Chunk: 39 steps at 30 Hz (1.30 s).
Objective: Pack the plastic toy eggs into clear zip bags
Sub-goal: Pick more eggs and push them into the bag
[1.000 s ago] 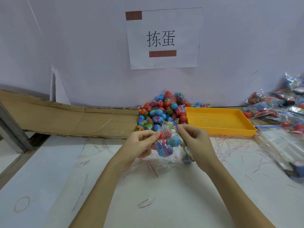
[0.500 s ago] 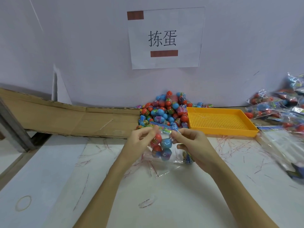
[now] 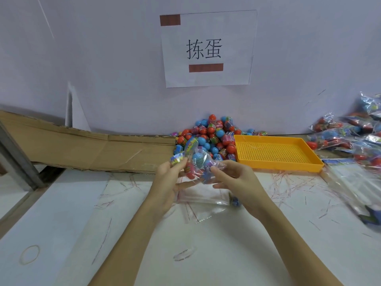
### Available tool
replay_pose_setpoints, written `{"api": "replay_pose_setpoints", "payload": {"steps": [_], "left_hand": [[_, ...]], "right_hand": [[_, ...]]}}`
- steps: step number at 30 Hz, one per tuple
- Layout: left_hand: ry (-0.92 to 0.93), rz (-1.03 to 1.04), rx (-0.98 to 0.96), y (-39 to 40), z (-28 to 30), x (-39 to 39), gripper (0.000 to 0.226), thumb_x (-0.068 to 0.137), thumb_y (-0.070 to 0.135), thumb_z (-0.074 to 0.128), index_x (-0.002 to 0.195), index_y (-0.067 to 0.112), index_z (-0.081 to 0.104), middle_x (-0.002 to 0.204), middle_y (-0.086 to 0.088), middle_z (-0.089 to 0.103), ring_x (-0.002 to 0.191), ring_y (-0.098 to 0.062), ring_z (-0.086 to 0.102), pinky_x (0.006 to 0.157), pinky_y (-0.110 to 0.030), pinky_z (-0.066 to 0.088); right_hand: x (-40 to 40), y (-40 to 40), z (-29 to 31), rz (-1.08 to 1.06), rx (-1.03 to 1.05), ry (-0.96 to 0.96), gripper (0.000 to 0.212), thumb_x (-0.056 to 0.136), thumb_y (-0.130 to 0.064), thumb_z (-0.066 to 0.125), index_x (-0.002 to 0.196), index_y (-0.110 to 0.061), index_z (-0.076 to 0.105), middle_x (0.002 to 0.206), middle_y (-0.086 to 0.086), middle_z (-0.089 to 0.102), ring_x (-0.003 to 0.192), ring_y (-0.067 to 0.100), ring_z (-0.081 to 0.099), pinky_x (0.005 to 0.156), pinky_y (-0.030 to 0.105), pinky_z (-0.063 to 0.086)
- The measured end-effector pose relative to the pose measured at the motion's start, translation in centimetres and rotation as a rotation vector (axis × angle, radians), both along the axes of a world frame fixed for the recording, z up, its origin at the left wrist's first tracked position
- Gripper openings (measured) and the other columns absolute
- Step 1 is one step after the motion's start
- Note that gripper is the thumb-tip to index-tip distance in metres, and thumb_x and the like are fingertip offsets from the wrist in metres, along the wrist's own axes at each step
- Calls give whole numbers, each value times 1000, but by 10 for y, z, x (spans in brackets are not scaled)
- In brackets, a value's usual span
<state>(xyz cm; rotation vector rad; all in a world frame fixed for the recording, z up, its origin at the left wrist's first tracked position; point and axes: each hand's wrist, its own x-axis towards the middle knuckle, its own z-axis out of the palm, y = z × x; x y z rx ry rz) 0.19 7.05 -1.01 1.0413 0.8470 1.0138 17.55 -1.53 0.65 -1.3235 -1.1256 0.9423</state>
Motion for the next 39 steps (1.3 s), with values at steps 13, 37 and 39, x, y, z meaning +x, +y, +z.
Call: {"api": "replay_pose_setpoints", "payload": {"steps": [13, 37, 39], "left_hand": [[262, 179, 493, -4, 1, -2, 20, 93, 34, 75, 89, 15, 77, 78, 0, 75, 73, -21, 74, 63, -30, 62], [18, 22, 73, -8, -1, 7, 62, 88, 52, 77, 129, 9, 59, 118, -12, 74, 100, -28, 77, 81, -41, 64], [-29, 82, 101, -6, -2, 4, 33, 96, 22, 75, 123, 7, 64, 114, -15, 76, 99, -29, 77, 73, -33, 63]], "right_hand": [[1, 0, -4, 35, -5, -157, 27, 97, -39, 62, 92, -18, 79, 86, 0, 77, 80, 17, 73, 66, 26, 60], [-16, 5, -22, -71, 544, -705, 29, 92, -36, 68, 113, -19, 79, 113, -2, 67, 105, 10, 61, 84, 14, 51], [-19, 7, -23, -60, 545, -632, 31, 96, -36, 66, 121, -21, 75, 116, -5, 63, 103, 10, 61, 80, 13, 50]]}}
